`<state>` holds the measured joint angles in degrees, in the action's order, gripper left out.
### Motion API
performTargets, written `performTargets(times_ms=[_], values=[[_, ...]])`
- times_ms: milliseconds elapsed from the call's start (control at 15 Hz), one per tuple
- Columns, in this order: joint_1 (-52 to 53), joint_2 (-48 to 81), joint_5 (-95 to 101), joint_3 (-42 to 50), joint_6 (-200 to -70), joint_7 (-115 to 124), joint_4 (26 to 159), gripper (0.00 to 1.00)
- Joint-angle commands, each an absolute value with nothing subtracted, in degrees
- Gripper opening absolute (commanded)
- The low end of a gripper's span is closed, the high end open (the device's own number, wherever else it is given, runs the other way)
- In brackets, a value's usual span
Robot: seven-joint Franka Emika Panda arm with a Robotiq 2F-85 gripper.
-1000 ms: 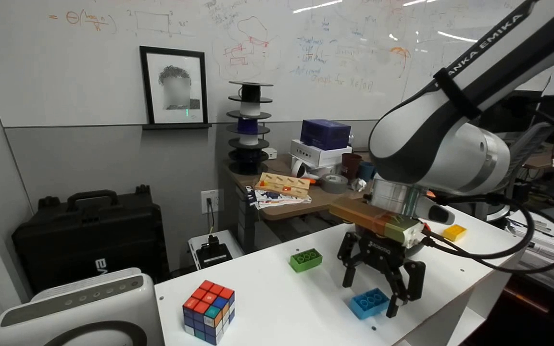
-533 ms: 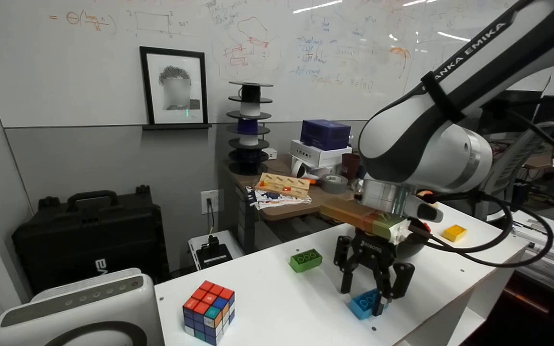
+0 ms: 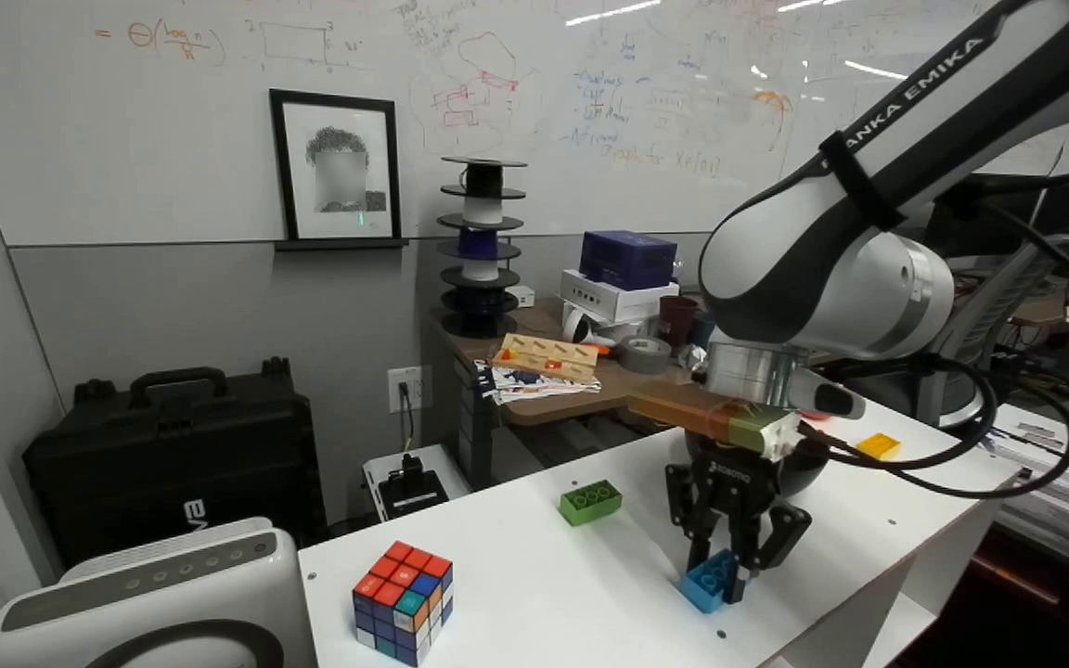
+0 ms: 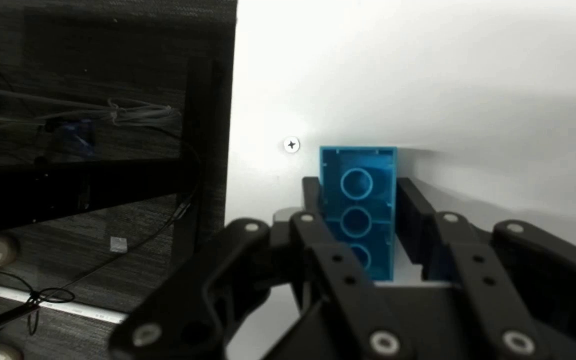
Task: Pick up the building block toys from the top of the cabinet and put them in the black bowl.
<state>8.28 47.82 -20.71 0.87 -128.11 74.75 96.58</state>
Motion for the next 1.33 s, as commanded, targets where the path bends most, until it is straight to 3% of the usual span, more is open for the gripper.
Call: performTargets(times_ms=[0, 667, 1267], values=[[7.9, 44.9, -19.2, 1.5, -126.5, 75.3, 99.3, 0.14], [0.1, 25.6, -24.2, 1.9, -139.3, 64.1, 112.6, 0.14], [-3.9, 30.7, -26.1, 2.6, -150.1, 58.2, 107.4, 0.14]])
